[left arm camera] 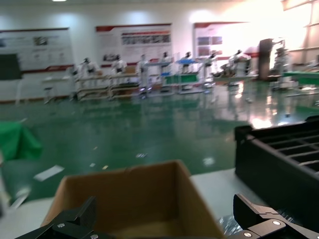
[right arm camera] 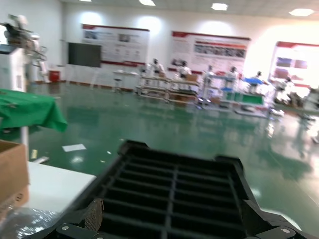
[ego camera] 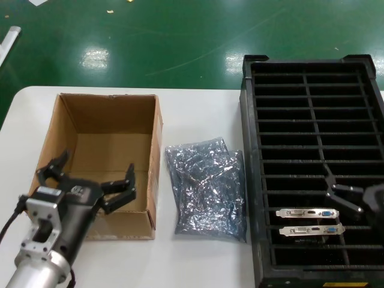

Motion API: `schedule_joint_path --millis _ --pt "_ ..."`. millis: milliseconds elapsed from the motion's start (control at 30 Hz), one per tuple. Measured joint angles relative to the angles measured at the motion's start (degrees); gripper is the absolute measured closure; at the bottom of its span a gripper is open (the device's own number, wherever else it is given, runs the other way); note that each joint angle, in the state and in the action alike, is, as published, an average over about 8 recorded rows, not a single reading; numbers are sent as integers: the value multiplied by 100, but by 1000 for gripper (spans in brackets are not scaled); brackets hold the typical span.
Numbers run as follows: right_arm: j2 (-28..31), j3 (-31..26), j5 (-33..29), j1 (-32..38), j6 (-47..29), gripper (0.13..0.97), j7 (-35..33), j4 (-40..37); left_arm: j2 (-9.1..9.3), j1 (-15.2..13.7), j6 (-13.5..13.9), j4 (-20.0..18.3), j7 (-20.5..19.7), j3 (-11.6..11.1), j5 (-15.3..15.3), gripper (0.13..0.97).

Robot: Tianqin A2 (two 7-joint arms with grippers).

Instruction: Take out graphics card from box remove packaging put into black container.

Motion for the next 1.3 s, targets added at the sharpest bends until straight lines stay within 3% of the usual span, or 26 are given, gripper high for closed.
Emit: schedule_joint_path --millis 267,1300 --pt "-137 12 409 -168 353 129 -270 -182 -5 216 -452 167 357 33 -532 132" --pt "-144 12 431 -177 371 129 -283 -192 -6 227 -475 176 375 35 -560 132"
